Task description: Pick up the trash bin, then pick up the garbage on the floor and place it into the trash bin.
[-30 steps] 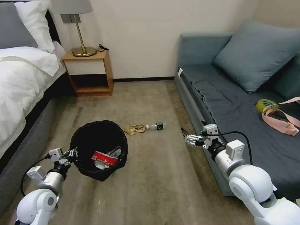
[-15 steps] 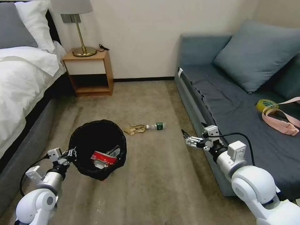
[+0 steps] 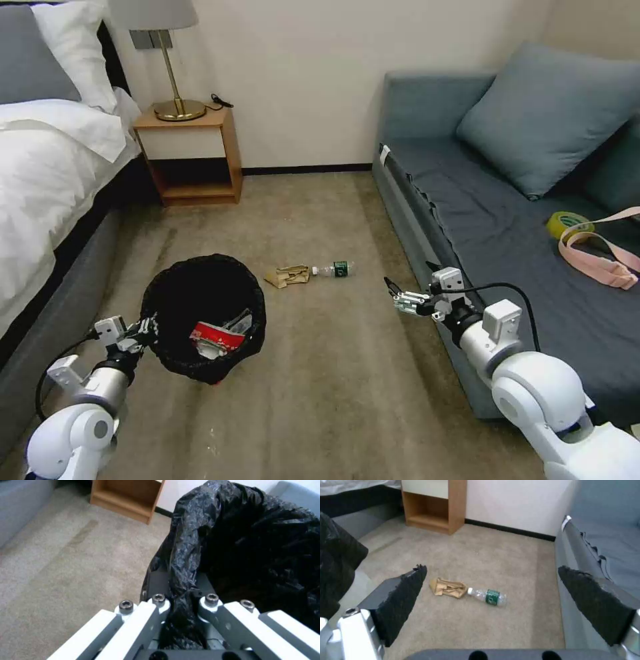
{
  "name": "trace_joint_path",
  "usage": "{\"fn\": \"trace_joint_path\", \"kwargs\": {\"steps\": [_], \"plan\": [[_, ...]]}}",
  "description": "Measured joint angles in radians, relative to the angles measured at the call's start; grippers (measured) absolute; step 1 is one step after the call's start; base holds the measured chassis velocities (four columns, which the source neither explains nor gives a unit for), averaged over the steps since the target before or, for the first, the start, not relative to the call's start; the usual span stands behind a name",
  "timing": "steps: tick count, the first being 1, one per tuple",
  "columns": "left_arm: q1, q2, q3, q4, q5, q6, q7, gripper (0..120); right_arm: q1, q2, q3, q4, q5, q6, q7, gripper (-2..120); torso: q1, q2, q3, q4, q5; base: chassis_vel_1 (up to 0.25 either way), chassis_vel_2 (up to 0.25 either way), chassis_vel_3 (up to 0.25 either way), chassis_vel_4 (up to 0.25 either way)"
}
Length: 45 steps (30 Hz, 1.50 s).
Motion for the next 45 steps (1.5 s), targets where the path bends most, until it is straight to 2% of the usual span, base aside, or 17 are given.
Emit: {"fn": "trace_joint_path", "kwargs": {"steps": [9,45], "plan": [[0.0,0.002,-0.011,0.0,-0.007,0.0,0.002,4,0.011,-0.004,-0.006,-0.008,0.004,0.005,-0.011,100,0.0,0.0,0.0,0.0,0.0,-0.042,0.041,0.035,-0.034],[-0.002,0.015,-0.043,0.013,-0.022,-0.001,0.006,4,0.063,-0.034,-0.044,-0.04,0.019,0.005,-0.025,100,0.0,0.0,0.0,0.0001,0.0,-0.109,0.107,0.11,-0.11]]}}
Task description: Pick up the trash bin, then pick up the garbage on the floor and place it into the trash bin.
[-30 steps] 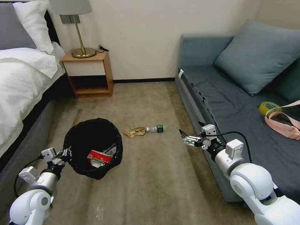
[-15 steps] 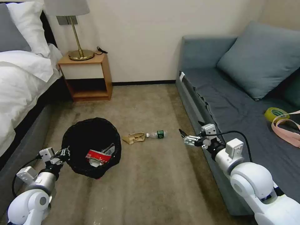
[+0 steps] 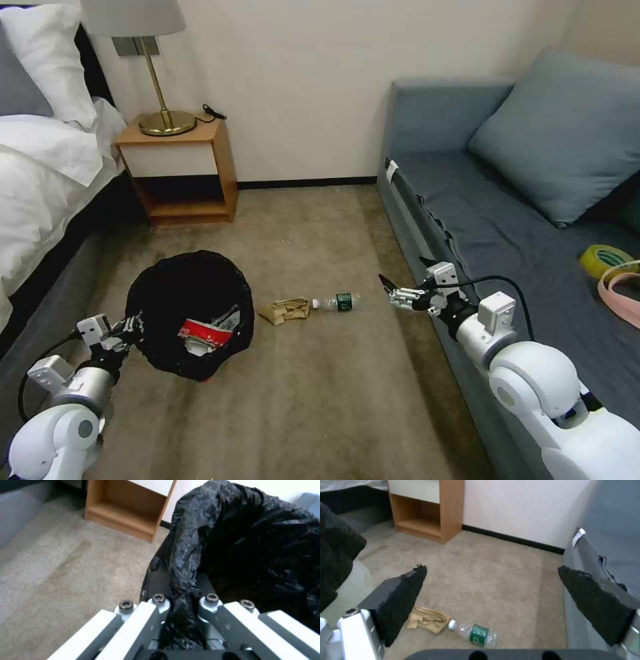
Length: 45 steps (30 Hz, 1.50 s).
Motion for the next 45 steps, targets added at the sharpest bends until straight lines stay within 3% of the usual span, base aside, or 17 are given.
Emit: {"fn": "trace_joint_path", "kwargs": {"steps": [34,42,45], "plan": [[-0.013,0.003,-0.018,0.026,0.0,0.0,0.005,4,0.095,0.0,-0.091,-0.082,0.005,0.013,-0.003,100,0.0,0.0,0.0,0.0,0.0,-0.137,0.138,0.135,-0.139],[-0.013,-0.001,-0.008,0.035,0.015,-0.004,0.011,4,0.182,-0.031,-0.188,-0.156,0.007,0.06,0.0,100,0.0,0.0,0.0,-0.0001,0.0,-0.078,0.08,0.085,-0.072],[-0.013,-0.004,0.012,0.042,0.042,-0.011,0.018,4,0.275,-0.07,-0.29,-0.219,0.028,0.084,-0.018,100,0.0,0.0,0.0,-0.0001,-0.0001,0.0,0.0,0.0,0.0]]}}
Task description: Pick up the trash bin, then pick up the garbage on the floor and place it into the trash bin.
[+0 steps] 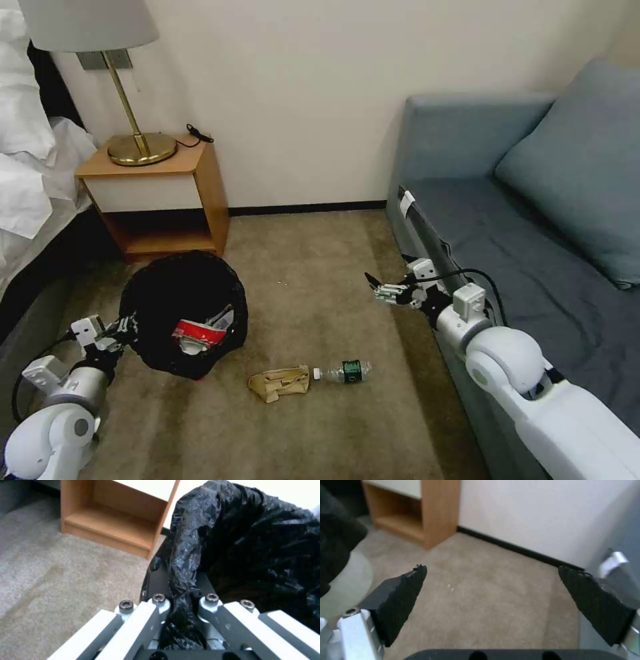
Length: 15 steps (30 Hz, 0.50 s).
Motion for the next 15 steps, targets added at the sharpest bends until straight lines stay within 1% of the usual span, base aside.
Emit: {"fn": "trace_joint_path", "kwargs": {"steps": [1,2,3,4,5,6,7,8,9,10,11,12,13,14,15], "plan": [[0.0,0.0,0.004,0.0,0.003,-0.001,0.0,4,0.025,-0.007,-0.025,-0.017,0.004,0.004,-0.008,100,0.0,0.0,0.0,0.0,-0.0001,0.0,0.0,0.0,0.0],[-0.003,-0.001,0.011,0.0,0.007,-0.001,0.001,4,0.103,-0.022,-0.105,-0.065,0.015,0.016,-0.03,100,0.0,0.0,0.0,-0.0003,0.0,0.0,0.0,0.0,0.0],[-0.005,0.0,0.013,-0.001,0.008,-0.001,0.002,4,0.142,-0.027,-0.145,-0.084,0.021,0.019,-0.04,100,0.0,0.0,0.0,0.0,0.0001,0.0,0.0,0.0,0.0],[-0.005,0.0,0.013,-0.001,0.008,-0.001,0.002,4,0.142,-0.027,-0.145,-0.084,0.021,0.019,-0.04,100,0.0,0.0,0.0,0.0,0.0001,0.0,0.0,0.0,0.0],[-0.008,0.002,0.014,0.0,0.009,-0.001,0.004,4,0.199,-0.033,-0.202,-0.113,0.032,0.02,-0.058,100,0.0,0.0,0.0,-0.0001,0.0001,0.0,0.0,0.0,0.0],[-0.015,0.012,0.015,0.007,0.013,-0.003,0.009,4,0.285,-0.037,-0.285,-0.155,0.048,0.001,-0.09,100,0.0,0.0,0.0,0.0001,0.0,0.0,0.0,0.0,0.0],[-0.021,0.023,0.015,0.02,0.021,-0.007,0.015,4,0.342,-0.036,-0.343,-0.188,0.052,-0.022,-0.131,100,0.0,0.0,0.0,0.0,-0.0001,0.0,0.0,0.0,0.0],[-0.021,0.023,0.015,0.02,0.021,-0.007,0.015,4,0.342,-0.036,-0.343,-0.188,0.052,-0.022,-0.131,100,0.0,0.0,0.0,0.0,-0.0001,0.0,0.0,0.0,0.0],[-0.024,0.029,0.014,0.027,0.025,-0.009,0.018,4,0.378,-0.034,-0.381,-0.215,0.051,-0.035,-0.165,100,0.0,0.0,0.0,0.0001,-0.0001,0.0,0.0,0.0,0.0],[-0.029,0.047,0.012,0.043,0.028,-0.012,0.024,4,0.462,-0.024,-0.474,-0.281,0.039,-0.054,-0.236,100,0.0,0.0,0.0,0.0002,0.0,0.0,0.0,0.0,0.0],[-0.032,0.057,0.009,0.051,0.027,-0.012,0.028,4,0.518,-0.014,-0.534,-0.32,0.034,-0.073,-0.284,100,0.0,0.0,0.0,0.0001,0.0001,0.0,0.0,0.0,0.0],[-0.035,0.063,0.007,0.056,0.026,-0.013,0.031,4,0.561,-0.007,-0.58,-0.347,0.033,-0.089,-0.328,100,0.0,0.0,0.0,0.0003,0.0,0.0,0.0,0.0,0.0],[-0.035,0.063,0.007,0.056,0.026,-0.013,0.031,4,0.561,-0.007,-0.58,-0.347,0.033,-0.089,-0.328,100,0.0,0.0,0.0,0.0003,0.0,0.0,0.0,0.0,0.0],[-0.037,0.066,0.005,0.06,0.024,-0.015,0.033,4,0.598,-0.001,-0.618,-0.368,0.031,-0.1,-0.369,100,0.0,0.0,0.0,0.0001,0.0001,0.0,0.0,0.0,0.0],[-0.04,0.07,0.0,0.067,0.02,-0.016,0.037,4,0.654,0.012,-0.678,-0.404,0.019,-0.112,-0.439,100,0.0,0.0,0.0,0.0003,-0.0002,0.0,0.0,0.0,0.0]]}}
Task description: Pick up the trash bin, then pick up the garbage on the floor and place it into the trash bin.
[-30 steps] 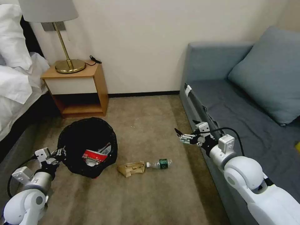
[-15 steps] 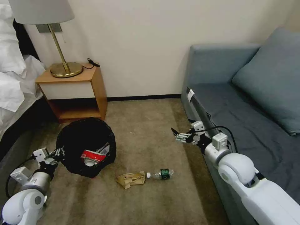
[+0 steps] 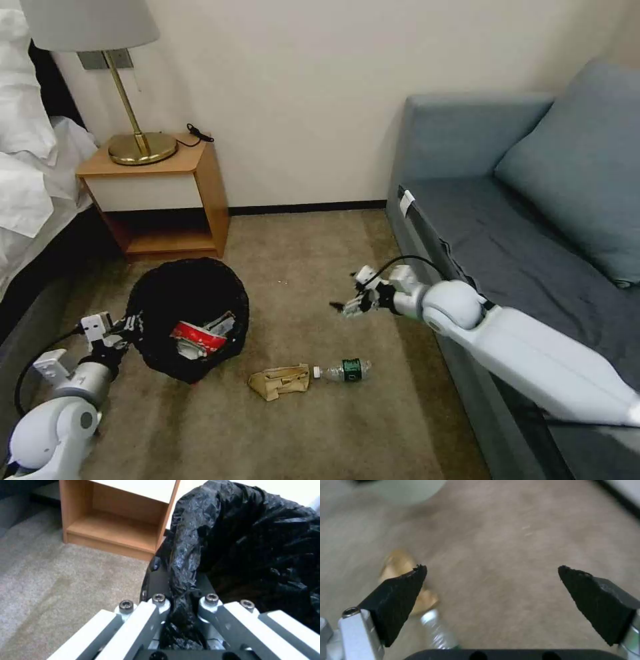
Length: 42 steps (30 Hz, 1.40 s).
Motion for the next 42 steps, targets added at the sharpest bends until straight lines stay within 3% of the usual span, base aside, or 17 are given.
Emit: {"fn": "trace_joint_path", "kwargs": {"steps": [5,14,25,42], "plan": [[-0.001,0.002,-0.009,0.012,-0.001,-0.009,0.019,4,0.063,0.048,-0.097,-0.109,-0.055,-0.005,-0.124,100,0.0,0.0,0.0,0.0,0.0003,0.0,0.0,0.0,0.0],[0.012,-0.009,0.002,-0.003,0.002,-0.023,0.058,4,0.077,0.114,-0.223,-0.284,-0.114,0.023,-0.204,100,0.0,0.0,0.0,-0.0002,0.0004,0.0,0.0,0.0,0.0],[0.003,-0.021,0.004,-0.008,-0.001,-0.027,0.066,4,0.045,0.204,-0.268,-0.493,-0.157,0.073,-0.227,100,0.0,0.0,0.0,-0.0003,0.0002,0.0,0.0,0.0,0.0],[-0.002,-0.021,-0.014,0.016,-0.011,-0.031,0.077,4,-0.006,0.327,-0.262,-0.626,-0.243,0.123,-0.224,100,0.0,0.0,0.0,-0.0002,0.0001,0.0,0.0,0.0,0.0]]}}
